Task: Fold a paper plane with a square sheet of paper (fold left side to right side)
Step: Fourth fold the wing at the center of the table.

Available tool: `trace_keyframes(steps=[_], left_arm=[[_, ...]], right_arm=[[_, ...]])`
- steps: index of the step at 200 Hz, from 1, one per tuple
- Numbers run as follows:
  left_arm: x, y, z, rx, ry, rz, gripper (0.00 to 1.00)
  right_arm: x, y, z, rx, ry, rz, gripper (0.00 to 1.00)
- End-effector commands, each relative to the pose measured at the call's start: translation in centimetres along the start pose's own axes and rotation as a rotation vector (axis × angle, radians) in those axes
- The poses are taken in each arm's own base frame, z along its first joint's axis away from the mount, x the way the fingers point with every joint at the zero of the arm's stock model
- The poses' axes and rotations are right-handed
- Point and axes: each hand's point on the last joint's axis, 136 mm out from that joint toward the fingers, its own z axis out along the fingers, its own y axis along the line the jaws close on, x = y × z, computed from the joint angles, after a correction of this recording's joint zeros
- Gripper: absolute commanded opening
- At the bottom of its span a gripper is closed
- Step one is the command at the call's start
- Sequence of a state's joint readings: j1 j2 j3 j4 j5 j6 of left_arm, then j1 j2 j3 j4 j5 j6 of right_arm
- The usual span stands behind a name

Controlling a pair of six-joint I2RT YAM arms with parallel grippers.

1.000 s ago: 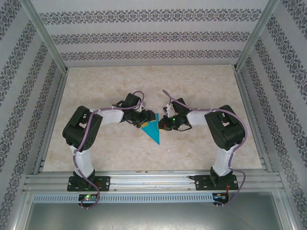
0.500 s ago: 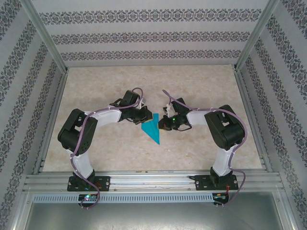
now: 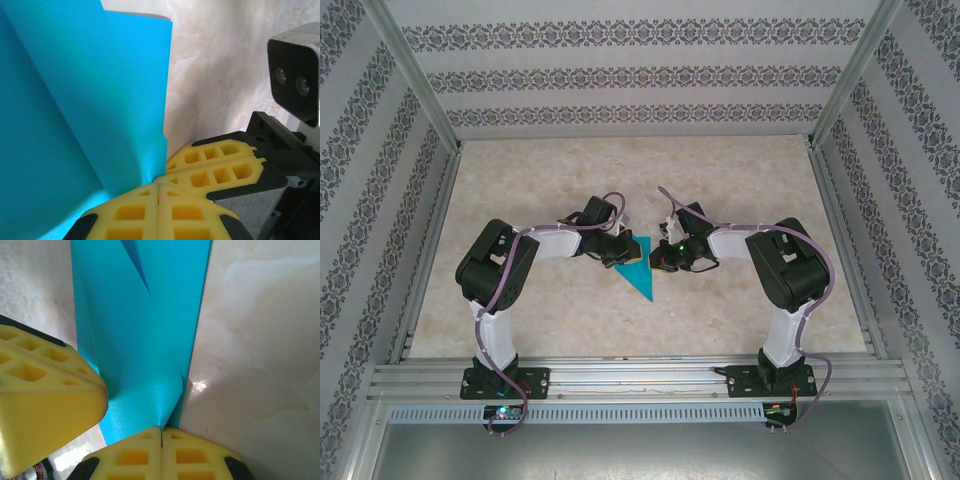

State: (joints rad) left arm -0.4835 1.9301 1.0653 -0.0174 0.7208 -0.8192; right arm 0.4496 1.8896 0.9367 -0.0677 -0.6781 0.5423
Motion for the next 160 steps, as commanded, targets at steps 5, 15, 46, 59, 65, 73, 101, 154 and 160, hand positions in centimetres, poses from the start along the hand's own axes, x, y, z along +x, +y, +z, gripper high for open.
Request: trace_keyframes(steps=[5,15,46,59,65,73,101,154,160], left_arm=[[0.3,0.7,0.9,-0.023,0.015,-0.001,0.04],[0.3,1.0,1.0,-0.032,0.014,-0.007,0.04],[0.5,1.9,1.0,-0.073,0.018,-0.010,0.03],[0.5,2.2,1.0,-0.084,0.016,-0.013,0.03],[0.5,2.3,1.0,-0.088,0.017,-0.014,0.03],[0.6,2.5,1.0,-0.096,0.017,-0.016,0.03],[0.8,3.0,1.0,-0.117,0.019,-0.016,0.03],[1.2,4.4,1.5,-0.143,0.032,-0.039,0.02],[1.3,4.6,1.5,-0.150,0.034,-0.042,0.02]], right_arm=[[2.7,-5.8,1.5,0.220,0.069,0.059,0.00],[2.8,-5.8,1.5,0.224,0.072,0.055,0.00],[2.9,-6.0,1.5,0.235,0.079,0.055,0.00],[3.0,-6.1,1.5,0.239,0.084,0.055,0.00],[3.0,-6.1,1.6,0.240,0.086,0.057,0.00],[3.0,-6.2,1.6,0.243,0.086,0.058,0.00],[3.0,-6.2,1.6,0.244,0.087,0.058,0.00],[2.5,-5.2,1.3,0.216,0.072,0.051,0.00],[2.4,-5.0,1.2,0.209,0.067,0.049,0.00]])
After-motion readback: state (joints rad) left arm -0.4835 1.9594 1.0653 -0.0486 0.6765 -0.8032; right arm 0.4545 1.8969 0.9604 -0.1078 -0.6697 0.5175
